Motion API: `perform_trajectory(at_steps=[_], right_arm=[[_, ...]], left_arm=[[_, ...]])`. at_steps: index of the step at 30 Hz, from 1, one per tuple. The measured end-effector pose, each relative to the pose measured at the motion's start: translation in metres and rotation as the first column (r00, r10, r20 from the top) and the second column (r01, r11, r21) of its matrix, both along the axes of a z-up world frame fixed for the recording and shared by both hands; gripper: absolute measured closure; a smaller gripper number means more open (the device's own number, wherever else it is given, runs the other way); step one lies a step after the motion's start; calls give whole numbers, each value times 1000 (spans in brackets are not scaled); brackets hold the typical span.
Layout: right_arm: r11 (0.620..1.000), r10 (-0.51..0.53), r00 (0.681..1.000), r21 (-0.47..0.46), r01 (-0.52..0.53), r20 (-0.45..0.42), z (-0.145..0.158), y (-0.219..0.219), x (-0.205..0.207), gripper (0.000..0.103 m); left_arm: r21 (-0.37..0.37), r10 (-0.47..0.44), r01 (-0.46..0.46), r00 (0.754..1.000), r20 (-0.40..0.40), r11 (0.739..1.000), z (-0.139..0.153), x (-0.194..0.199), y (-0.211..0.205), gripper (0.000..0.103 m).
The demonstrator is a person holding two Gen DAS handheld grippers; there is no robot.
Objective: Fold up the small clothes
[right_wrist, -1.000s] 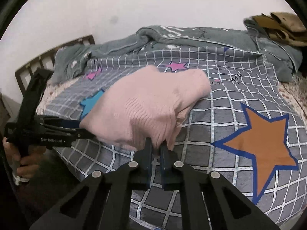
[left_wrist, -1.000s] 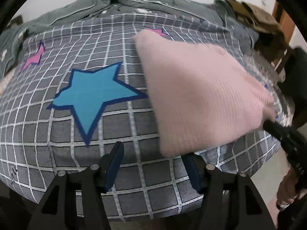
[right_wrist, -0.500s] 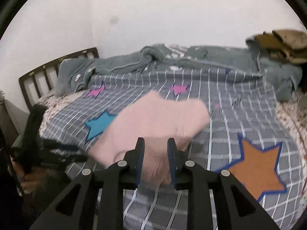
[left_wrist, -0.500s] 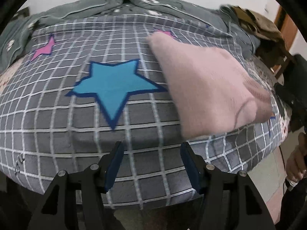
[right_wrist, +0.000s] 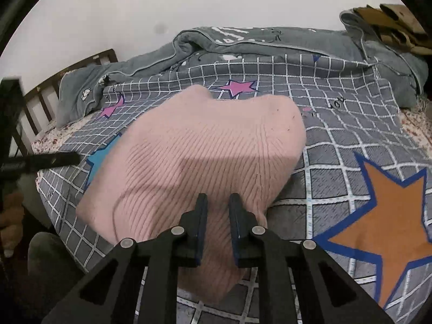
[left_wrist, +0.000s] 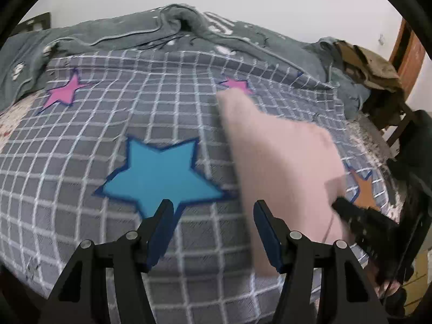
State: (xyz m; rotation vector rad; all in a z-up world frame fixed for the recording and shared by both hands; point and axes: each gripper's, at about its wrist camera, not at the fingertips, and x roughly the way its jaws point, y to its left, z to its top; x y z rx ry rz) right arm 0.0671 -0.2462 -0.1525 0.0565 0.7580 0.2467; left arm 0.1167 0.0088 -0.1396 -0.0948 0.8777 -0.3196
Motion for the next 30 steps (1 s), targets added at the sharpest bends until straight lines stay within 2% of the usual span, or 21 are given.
perform_trajectory(at_steps=[2,7,11,16,17,19,21,27,30], right_arm=[[1000,10,1000,-1,-10,-8,7,1,2,89],[996,-9,1000,89,11,-26,25,-10,20,84],[989,-41,996,137,51,-76,21,-16,41,82],[982,-60,995,176,74,-82,28,-23,40,82],[981,-67,995,179,79,-75,31,-25,38,80],[985,-101,993,135,109,-65,35,-27,37,54],[986,-126,989,98,134,-83,30,-31,41,52],[966,-89,978,222,131,-189,2,-49,63,52],[961,-62,975,252,116,-214,-7,-48,74,48]], left_arm=[[-13,-33,34,999,4,999,4,11,-9,43],[-38,-71,70,997,-25,997,4,41,-28,43],[-46,-93,91,994,-55,995,-7,61,-40,43],[-100,-119,110,990,-81,989,-17,79,-42,41],[-106,-124,114,988,-92,988,-19,82,-43,40],[-117,-134,120,985,-113,986,-25,88,-45,38],[-131,-145,128,981,-130,983,-31,93,-49,37],[-133,-168,149,976,-141,980,-43,99,-60,35],[-172,-173,144,971,-163,974,-49,104,-56,35]])
